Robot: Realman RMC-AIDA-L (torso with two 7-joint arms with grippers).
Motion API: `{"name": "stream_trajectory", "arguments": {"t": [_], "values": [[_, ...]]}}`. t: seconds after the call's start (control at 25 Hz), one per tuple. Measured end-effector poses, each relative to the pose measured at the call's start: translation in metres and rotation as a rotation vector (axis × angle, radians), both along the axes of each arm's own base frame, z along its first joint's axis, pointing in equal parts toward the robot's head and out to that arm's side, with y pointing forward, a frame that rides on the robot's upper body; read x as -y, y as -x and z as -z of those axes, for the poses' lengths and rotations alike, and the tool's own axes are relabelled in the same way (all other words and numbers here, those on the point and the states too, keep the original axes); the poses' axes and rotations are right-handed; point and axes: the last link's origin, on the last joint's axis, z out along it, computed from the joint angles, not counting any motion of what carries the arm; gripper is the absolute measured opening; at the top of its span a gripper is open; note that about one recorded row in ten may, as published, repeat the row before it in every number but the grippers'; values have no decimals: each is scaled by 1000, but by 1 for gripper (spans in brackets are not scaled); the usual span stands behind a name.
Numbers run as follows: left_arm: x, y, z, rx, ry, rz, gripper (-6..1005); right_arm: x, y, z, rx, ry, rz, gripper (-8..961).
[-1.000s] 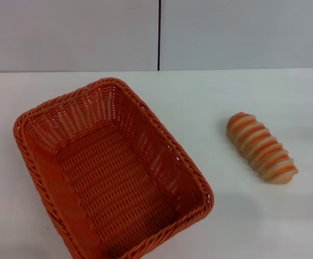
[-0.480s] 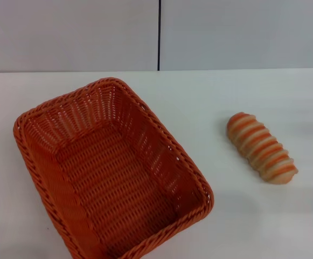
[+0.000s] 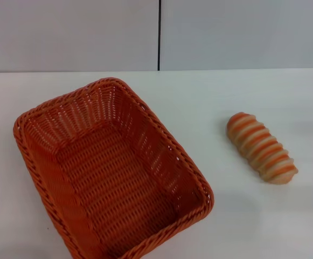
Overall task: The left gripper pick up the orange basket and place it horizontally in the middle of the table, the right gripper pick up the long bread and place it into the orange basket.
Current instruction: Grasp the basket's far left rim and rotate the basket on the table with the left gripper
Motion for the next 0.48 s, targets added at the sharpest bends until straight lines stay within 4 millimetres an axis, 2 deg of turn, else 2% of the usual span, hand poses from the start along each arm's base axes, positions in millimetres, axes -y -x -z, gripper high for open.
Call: {"name": "stream_trajectory", "arguments": {"t": [0.12, 0.2, 0.32, 0.36, 0.4, 0.48], "values": [[-22, -20, -24, -49, 148, 59, 615, 0, 0, 0, 0, -1, -1, 651], [-50, -55, -46, -177, 333, 90, 615, 0, 0, 0, 0, -2, -3, 651], [-71, -86, -50, -310, 497, 70, 617, 1, 1, 1, -3, -1, -3, 651], [-87, -107, -45, -403, 608, 50, 618, 1, 1, 2, -5, 0, -3, 651], [-87, -107, -45, -403, 608, 50, 618, 1, 1, 2, -5, 0, -3, 651], [-100, -125, -38, -490, 693, 20, 619, 1, 1, 2, -7, 0, -3, 651]]}}
